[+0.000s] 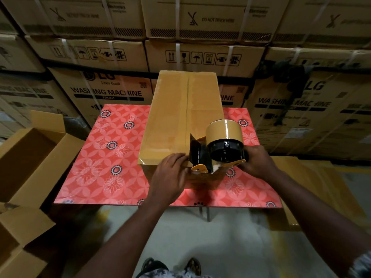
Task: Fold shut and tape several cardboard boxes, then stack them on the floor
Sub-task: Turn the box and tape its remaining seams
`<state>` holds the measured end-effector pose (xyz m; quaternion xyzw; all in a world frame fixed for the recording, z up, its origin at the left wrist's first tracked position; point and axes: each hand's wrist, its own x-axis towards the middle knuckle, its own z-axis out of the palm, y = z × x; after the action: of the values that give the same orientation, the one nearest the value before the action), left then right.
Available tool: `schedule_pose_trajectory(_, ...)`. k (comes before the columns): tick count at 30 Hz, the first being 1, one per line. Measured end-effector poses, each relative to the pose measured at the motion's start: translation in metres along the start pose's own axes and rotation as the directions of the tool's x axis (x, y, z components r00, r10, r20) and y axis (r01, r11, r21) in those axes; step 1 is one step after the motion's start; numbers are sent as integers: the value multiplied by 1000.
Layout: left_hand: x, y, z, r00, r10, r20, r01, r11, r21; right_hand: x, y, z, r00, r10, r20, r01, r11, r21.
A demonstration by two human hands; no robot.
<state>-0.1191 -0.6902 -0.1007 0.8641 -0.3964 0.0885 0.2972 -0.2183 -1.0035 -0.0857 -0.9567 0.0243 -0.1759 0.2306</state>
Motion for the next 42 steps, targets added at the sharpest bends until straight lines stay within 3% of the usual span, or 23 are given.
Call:
schedule_pose_trajectory(7,-1,-2,2,1000,-5,-24,4,1000,-29,-17,35,-36,999,38,-33,-41,995,-95)
schedule_pose_trajectory(13,3,18,11,982,-149,-120,142,988,-64,-27,42,-34,997,75,-26,-75,997,-14)
schedule_pose_trajectory(16,7,36,15,996,-84,-34,85,996,38,-27,31,-37,998,47,-35,-46,998,41)
schedule_pose_trajectory(20,16,64,27,997,18,74,-20,999,37,-28,26,-38,999,36,-27,-35,998,62)
schedule_pose_trajectory(29,21,59,33,998,-16,56,13,998,59,-31,35,-31,994,108,-9,-107,988,108)
schedule_pose_trajectory(42,19,56,30,999,-9,45,9,1000,6,-48,71,-55,981,191,-22,-192,979,-65)
